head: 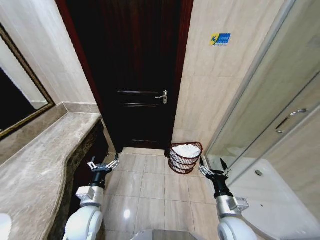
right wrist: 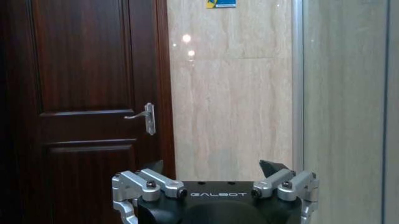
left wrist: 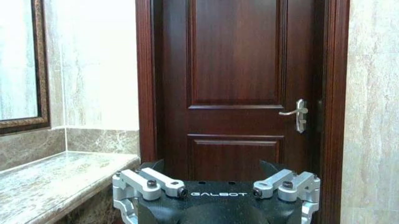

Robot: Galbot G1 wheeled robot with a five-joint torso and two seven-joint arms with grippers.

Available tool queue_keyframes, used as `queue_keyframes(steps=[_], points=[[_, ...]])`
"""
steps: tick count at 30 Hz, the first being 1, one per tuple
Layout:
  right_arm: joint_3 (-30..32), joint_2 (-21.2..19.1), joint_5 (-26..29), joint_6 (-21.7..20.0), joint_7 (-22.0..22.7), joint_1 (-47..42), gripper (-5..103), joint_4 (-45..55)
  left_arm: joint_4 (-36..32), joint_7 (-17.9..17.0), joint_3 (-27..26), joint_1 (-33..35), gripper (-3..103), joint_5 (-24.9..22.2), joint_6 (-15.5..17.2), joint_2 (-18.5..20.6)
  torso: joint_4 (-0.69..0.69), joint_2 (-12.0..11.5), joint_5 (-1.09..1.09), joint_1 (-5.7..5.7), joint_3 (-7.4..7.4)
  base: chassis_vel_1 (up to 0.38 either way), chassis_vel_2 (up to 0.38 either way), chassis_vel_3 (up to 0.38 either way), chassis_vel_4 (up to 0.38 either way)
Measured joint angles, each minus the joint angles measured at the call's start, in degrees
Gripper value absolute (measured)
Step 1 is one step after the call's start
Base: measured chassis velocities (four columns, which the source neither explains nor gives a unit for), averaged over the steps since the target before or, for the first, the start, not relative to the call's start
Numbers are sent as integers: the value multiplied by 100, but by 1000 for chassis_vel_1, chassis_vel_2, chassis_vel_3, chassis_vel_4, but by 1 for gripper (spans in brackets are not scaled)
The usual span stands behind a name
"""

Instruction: Discard the used towel into the hamper.

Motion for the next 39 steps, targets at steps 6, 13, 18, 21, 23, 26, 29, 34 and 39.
queue_keyframes(steps=[6, 13, 18, 21, 23, 26, 29, 34, 39], points=[[0, 0, 0, 0, 0, 0, 100, 0, 0, 0, 0, 0, 100, 0, 0, 0, 0, 0, -1, 0, 0, 95, -73, -91, 101], [0, 0, 0, 0, 0, 0, 100, 0, 0, 0, 0, 0, 100, 0, 0, 0, 0, 0, 0, 0, 0, 81, -85, -100, 96], [0, 0, 0, 0, 0, 0, 100, 0, 0, 0, 0, 0, 100, 0, 0, 0, 0, 0, 0, 0, 0, 79, -82, -85, 89], [0, 0, 0, 0, 0, 0, 100, 0, 0, 0, 0, 0, 100, 0, 0, 0, 0, 0, 0, 0, 0, 101, -79, -89, 82], [0, 0, 0, 0, 0, 0, 100, 0, 0, 0, 0, 0, 100, 0, 0, 0, 0, 0, -1, 0, 0, 102, -80, -100, 86], [0, 0, 0, 0, 0, 0, 100, 0, 0, 0, 0, 0, 100, 0, 0, 0, 0, 0, -1, 0, 0, 111, -71, -92, 100], [0, 0, 0, 0, 0, 0, 100, 0, 0, 0, 0, 0, 100, 0, 0, 0, 0, 0, -1, 0, 0, 94, -80, -83, 92], [0, 0, 0, 0, 0, 0, 100, 0, 0, 0, 0, 0, 100, 0, 0, 0, -1, 0, 0, 0, 0, 85, -94, -113, 81], [0, 0, 0, 0, 0, 0, 100, 0, 0, 0, 0, 0, 100, 0, 0, 0, 0, 0, 0, 1, 0, 78, -80, -97, 86]])
